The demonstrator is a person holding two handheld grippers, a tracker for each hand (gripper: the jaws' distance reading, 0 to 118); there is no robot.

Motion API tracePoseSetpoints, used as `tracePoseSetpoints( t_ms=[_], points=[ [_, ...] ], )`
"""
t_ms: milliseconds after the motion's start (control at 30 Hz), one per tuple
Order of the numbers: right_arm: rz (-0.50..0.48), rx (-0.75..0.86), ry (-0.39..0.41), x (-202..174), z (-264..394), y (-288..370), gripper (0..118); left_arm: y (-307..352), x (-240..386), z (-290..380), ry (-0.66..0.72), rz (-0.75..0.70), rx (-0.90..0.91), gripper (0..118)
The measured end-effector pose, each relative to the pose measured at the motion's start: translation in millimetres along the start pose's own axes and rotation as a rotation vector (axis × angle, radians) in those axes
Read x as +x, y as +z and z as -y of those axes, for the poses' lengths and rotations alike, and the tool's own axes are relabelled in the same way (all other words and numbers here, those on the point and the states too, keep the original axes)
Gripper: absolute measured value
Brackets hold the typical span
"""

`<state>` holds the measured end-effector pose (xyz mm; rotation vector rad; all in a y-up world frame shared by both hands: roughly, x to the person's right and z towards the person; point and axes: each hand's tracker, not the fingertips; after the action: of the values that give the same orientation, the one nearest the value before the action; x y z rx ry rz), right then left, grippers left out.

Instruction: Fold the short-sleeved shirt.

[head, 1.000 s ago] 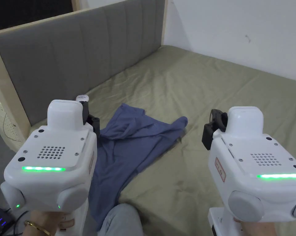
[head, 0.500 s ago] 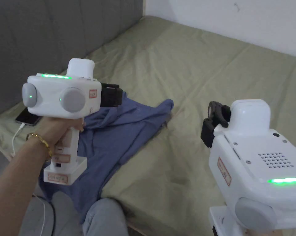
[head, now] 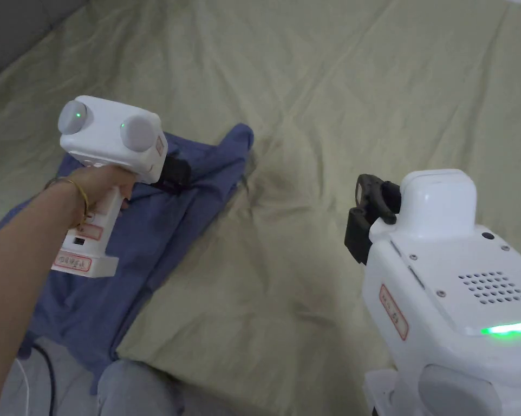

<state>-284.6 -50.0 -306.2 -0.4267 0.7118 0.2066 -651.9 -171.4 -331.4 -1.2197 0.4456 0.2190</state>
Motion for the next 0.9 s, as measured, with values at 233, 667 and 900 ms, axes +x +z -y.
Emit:
tracePoseSetpoints(
  t_ms=[233, 667, 900],
  points=[
    [0.009, -0.058, -0.084, 10, 17, -1, 0, 22, -20, 10, 0.15, 0.152, 0.076, 15],
    [0.052, 0.063, -0.037, 12, 3, 87, 0, 150, -31, 76, 0.284, 0.186, 0.477, 11],
    [0.098, 0.14, -0.058, 22, 9, 145, 0, 269, -47, 145, 0.368, 0.266, 0.818, 8]
  ],
)
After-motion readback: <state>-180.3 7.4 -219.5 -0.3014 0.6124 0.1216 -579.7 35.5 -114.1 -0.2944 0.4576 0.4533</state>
